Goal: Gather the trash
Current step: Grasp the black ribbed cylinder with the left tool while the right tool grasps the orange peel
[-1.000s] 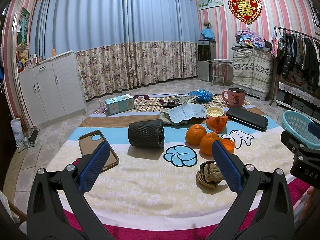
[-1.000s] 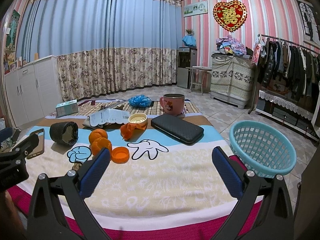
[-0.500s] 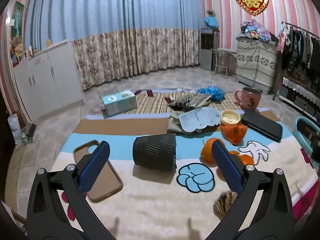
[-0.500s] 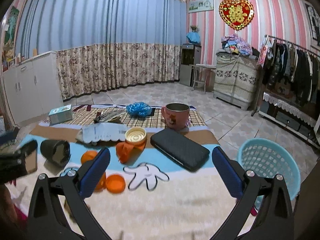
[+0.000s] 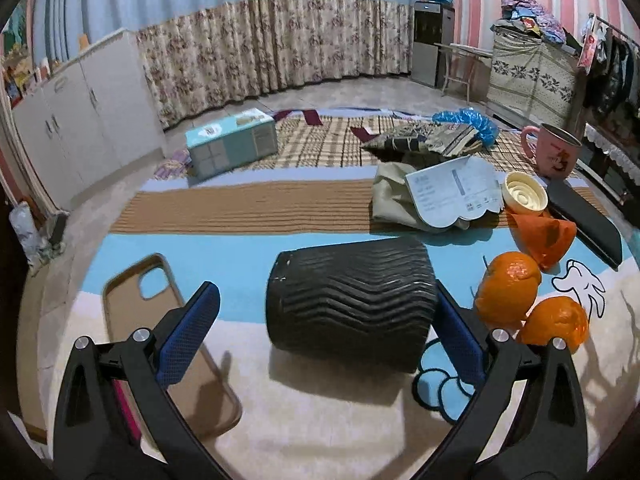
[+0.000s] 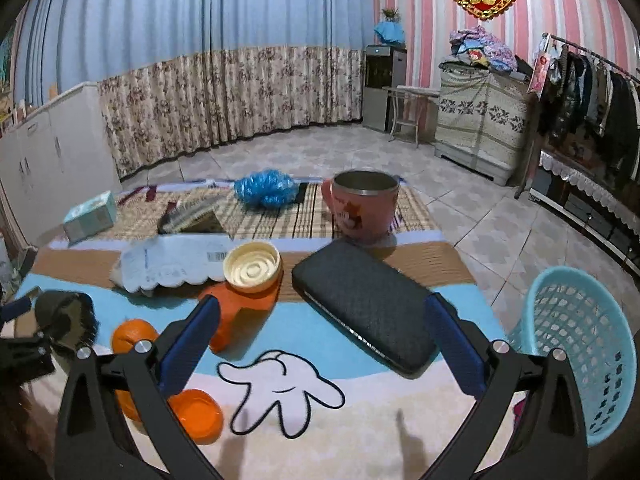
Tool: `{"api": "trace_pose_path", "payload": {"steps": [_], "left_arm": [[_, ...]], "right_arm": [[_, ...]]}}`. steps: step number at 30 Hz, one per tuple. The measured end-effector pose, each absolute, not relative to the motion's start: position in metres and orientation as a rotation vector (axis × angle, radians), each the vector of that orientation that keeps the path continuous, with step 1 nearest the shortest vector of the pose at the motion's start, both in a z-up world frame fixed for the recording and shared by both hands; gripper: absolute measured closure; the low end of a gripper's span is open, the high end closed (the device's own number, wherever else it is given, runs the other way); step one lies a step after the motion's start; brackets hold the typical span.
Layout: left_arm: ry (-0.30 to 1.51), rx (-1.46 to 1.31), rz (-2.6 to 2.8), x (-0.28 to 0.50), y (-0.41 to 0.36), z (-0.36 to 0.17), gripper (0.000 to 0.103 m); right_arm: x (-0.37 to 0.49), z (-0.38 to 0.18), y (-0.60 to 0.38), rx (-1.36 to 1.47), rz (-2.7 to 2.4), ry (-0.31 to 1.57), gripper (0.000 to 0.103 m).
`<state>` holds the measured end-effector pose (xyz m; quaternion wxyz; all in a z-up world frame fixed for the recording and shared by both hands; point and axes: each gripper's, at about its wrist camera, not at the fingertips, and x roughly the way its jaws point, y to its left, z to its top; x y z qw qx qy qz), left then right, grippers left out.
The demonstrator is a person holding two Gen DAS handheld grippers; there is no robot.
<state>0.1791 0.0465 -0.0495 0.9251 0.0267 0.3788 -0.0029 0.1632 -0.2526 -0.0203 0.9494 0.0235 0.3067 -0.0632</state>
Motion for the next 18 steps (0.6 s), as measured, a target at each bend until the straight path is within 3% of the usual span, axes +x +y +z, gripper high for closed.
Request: {"api": "trace_pose_path", "payload": {"steps": [5,7,11,18], "left_arm": [[0.807,0.073,-0.041,0.19,0.044,-0.058,0.005],[0.816,0.068,-0.059,0.192,0.044,-0.059,0.011],[0.84,0.043,-0.102,0.196,0.044,-0.061,0.034],[0.803,0.025,-0.105,0.19,0.045,-0.05,0.034]], "right_arm": [[0.179,-0.038,-0.246,0.049,-0.105,0.7,0.004],[0.187,-0.043,-0.241,0.022,-0.117,0.727,0.004],[0.193,-0.049,-0.234,0.013,-0.103,0.749,0.004],[0.196,-0.048,-0.23,0.034,-0.082,0.745,0.004]]}}
